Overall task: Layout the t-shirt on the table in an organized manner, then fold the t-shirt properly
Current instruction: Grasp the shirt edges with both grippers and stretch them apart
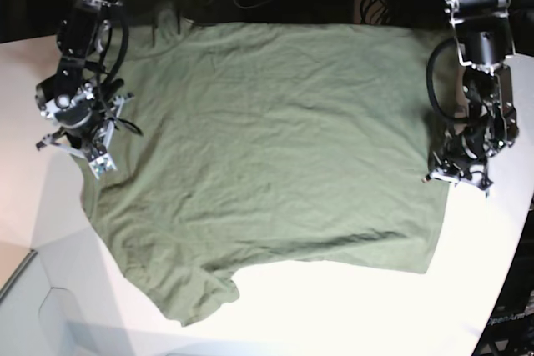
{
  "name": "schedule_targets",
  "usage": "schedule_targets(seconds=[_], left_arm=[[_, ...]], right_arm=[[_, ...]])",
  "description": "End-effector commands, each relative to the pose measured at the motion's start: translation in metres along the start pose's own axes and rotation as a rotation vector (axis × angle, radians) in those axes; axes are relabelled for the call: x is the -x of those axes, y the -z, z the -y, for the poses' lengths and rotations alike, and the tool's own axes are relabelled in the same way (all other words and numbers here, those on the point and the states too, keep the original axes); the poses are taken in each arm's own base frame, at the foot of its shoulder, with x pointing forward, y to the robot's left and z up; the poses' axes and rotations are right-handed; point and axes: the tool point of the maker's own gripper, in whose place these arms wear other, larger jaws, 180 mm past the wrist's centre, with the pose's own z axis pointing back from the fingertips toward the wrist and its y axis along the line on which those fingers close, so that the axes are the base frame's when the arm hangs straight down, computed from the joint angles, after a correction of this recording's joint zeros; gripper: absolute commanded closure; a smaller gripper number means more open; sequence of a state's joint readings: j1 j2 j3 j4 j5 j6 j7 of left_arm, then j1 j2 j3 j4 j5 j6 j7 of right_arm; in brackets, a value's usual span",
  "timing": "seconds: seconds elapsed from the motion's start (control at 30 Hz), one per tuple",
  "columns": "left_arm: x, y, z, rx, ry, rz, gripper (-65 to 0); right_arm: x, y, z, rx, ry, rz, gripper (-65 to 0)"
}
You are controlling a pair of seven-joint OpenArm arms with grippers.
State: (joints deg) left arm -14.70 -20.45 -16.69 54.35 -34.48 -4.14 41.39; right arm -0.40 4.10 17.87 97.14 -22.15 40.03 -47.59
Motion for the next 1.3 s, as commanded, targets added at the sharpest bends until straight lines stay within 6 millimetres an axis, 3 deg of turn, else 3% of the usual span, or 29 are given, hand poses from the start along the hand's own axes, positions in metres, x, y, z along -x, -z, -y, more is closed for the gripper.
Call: schedule_targets(seconds=[0.0,0.4,0.53,0.63,0.7,0.8,1.03,1.13,1.27], left_arm=[[0.0,-0.001,-0.018,-0.081,0.025,-0.022,0.0],[-0.103,-0.011,0.029,-0.019,0.038,0.166,0.0],[-0.116,-0.023,0.034,-0.002,0.049,0.17,0.0],[-0.121,-0.039,0.055,0.06,0.071,0.165,0.0],[-0.109,-0.05,0.063,0.094,0.089,0.135,0.0],[-0.075,-0.058,0.063,0.107,0.132,0.08,0.0],[0.008,-0.059,0.024,0.043,0.167,-0.057,0.0],[0.023,-0.059,0.015,0.03,0.167,-0.088,0.0],[0.024,-0.055,0.014,0.027,0.158,-0.084,0.0]], right_arm=[[-0.009,-0.004,0.009,0.021,-0.001,0.034,0.0],[0.01,-0.003,-0.016,-0.028,0.007,-0.003,0.0],[0.009,-0.007,-0.014,-0.017,0.003,0.006,0.0],[0.004,-0.012,-0.008,0.004,0.001,0.022,0.0],[0.001,-0.015,-0.006,0.015,-0.001,0.028,0.0],[0.005,-0.019,-0.012,0.007,0.002,0.032,0.0],[0.012,-0.019,-0.032,-0.032,0.022,0.021,0.0],[0.012,-0.014,-0.039,-0.056,0.025,0.041,0.0],[0.021,-0.003,-0.051,-0.098,0.034,0.018,0.0]])
